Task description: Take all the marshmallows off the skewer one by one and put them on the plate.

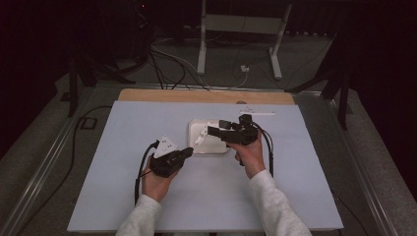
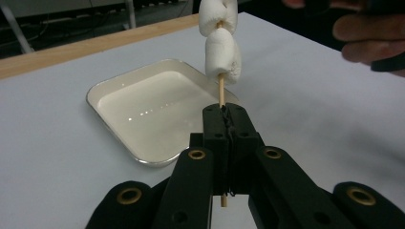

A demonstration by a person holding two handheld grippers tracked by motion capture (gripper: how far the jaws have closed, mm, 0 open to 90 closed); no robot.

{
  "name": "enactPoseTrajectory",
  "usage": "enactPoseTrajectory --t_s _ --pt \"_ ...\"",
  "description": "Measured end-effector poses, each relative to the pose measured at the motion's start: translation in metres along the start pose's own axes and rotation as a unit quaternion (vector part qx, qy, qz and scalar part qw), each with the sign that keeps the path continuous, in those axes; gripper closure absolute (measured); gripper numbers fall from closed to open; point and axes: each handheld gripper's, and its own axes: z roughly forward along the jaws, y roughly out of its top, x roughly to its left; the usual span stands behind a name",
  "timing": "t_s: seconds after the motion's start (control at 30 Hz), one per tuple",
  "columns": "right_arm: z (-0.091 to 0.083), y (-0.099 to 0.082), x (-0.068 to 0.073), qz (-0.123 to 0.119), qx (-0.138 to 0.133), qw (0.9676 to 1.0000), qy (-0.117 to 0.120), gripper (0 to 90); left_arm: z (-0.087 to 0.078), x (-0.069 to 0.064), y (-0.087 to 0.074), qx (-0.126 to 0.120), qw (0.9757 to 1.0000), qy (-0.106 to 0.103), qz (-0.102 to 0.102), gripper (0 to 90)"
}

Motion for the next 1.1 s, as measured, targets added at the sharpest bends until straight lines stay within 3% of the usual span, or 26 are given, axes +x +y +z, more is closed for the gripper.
enactPoseTrajectory --t_s 0.03,0.1,0.13,0.2,0.23,0.3,0.4,0.57,0.87,1.0,1.03,1.07,1.1 --pt "0.0 0.0 0.0 0.0 0.0 1.0 0.0 39.5 0.0 -0.001 0.0 -0.004 1.0 -0.002 0.002 90.0" --pt "0.005 -0.001 -0.005 0.034 0.0 0.9992 0.02 56.1 0.001 -0.002 0.0 -0.005 1.0 -0.004 0.004 90.0" --pt "0.005 -0.001 -0.005 0.034 0.0 0.9992 0.02 56.1 0.001 -0.002 0.0 -0.005 1.0 -0.004 0.005 90.0" --pt "0.007 -0.002 -0.008 0.054 0.003 0.9976 0.043 61.1 0.002 -0.002 -0.001 -0.009 0.9999 -0.009 0.008 90.0" --pt "0.007 -0.002 -0.008 0.056 0.003 0.997 0.052 68.6 0.002 -0.003 -0.001 -0.009 0.9999 -0.009 0.01 90.0" --pt "0.007 -0.002 -0.007 0.06 0.001 0.9966 0.057 73.9 0.004 -0.003 -0.002 -0.008 0.9998 -0.01 0.014 90.0" --pt "0.006 -0.001 -0.007 0.071 0.003 0.9953 0.066 76.5 0.006 -0.002 -0.004 -0.005 0.9998 -0.013 0.013 90.0" --pt "0.001 0.002 -0.004 0.067 0.013 0.9964 0.051 79.6 0.009 0.0 -0.008 0.0 0.9996 -0.016 0.025 90.0" --pt "-0.006 0.006 -0.003 0.068 0.005 0.9968 0.041 80.9 0.006 0.0 -0.009 -0.006 0.9988 -0.019 0.045 90.0" --pt "-0.011 0.009 -0.007 0.08 -0.01 0.9955 0.049 81.2 0.002 0.0 -0.005 -0.009 0.9983 -0.02 0.053 90.0" --pt "-0.015 0.011 -0.008 0.083 -0.022 0.9952 0.046 81.6 0.002 0.0 -0.004 -0.003 0.9981 -0.016 0.059 90.0" --pt "-0.02 0.013 -0.01 0.088 -0.042 0.9944 0.04 82.1 0.003 0.002 -0.009 0.024 0.9976 0.003 0.065 90.0" --pt "-0.029 0.017 -0.015 0.1 -0.071 0.9915 0.042 82.2 0.003 0.008 -0.014 0.023 0.9987 0.0 0.045 90.0"
